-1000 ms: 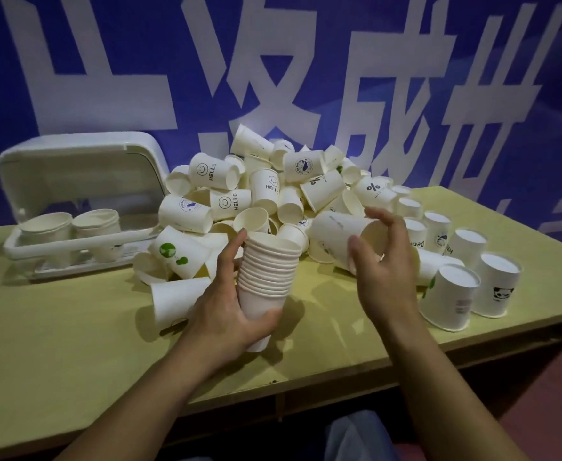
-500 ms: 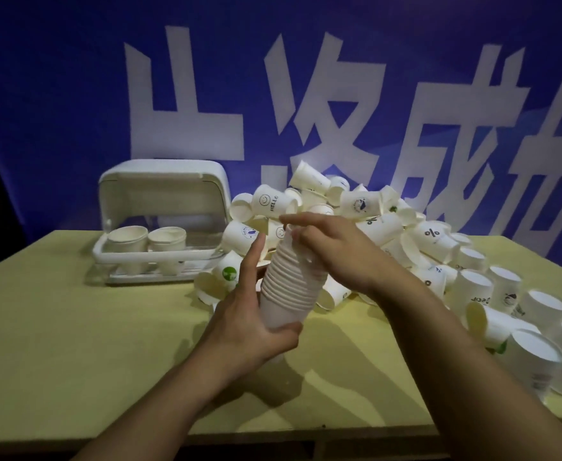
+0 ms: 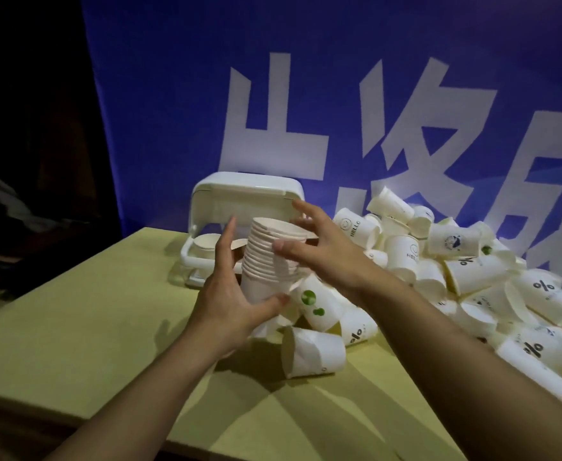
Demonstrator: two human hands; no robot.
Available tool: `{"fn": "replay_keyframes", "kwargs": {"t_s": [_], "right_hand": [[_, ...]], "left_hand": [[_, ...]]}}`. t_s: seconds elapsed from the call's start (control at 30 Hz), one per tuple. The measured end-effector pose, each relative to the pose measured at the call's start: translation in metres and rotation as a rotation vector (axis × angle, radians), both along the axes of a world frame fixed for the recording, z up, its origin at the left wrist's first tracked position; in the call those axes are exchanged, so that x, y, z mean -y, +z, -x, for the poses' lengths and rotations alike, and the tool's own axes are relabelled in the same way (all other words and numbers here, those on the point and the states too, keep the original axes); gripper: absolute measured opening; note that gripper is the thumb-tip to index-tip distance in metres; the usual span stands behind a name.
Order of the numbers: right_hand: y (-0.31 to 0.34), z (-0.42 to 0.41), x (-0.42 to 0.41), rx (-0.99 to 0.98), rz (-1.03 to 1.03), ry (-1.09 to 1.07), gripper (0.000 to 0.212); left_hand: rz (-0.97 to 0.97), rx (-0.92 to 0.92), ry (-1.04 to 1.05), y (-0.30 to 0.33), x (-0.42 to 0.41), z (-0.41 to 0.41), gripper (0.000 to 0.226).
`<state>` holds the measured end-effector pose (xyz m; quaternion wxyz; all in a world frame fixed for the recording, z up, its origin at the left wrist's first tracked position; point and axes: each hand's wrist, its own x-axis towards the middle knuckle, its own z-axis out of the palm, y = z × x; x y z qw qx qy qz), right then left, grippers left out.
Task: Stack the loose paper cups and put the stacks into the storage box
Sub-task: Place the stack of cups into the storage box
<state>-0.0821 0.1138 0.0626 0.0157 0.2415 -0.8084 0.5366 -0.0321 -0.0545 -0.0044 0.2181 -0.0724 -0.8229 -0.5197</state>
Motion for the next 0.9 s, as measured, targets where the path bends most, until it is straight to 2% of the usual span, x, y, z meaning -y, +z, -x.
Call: {"fn": "replay_keyframes", "kwargs": {"t_s": [0.07,0.2,0.27,0.37,0.47,0.7,0.9], "right_hand": [[-0.01,0.007,0.015,0.006,-0.019,0.031,0.096],[-0.014,0.027,0.046,-0.114,-0.098,-0.013,0.099],[-0.003,0.045,0.058,-0.178,-0.096,-0.035,0.099],[0.012,0.082,0.079,-0.269,-0.041,-0.096,0.097],[0.012,0.111,0.106,-0.303,-0.011,-0.125,0.097],[-0.011,0.153,0.151,-0.362,0.062,-0.139,0.098],[-0.03,0.169,0.16,-0.286,-0.144,-0.089,0.099]], "left_hand": [[0.018,-0.019,0.045,-0.001,0.013,0.007,0.129],[-0.002,-0.016,0.063,-0.013,0.038,0.033,0.124],[-0.07,-0.035,0.072,-0.015,0.055,0.051,0.107],[-0.157,-0.073,0.197,-0.016,0.083,0.082,0.07],[-0.154,-0.035,0.328,-0.025,0.107,0.107,0.059],[-0.085,0.069,0.337,-0.051,0.127,0.139,0.064],[-0.076,0.098,0.327,-0.052,0.129,0.151,0.066]]}}
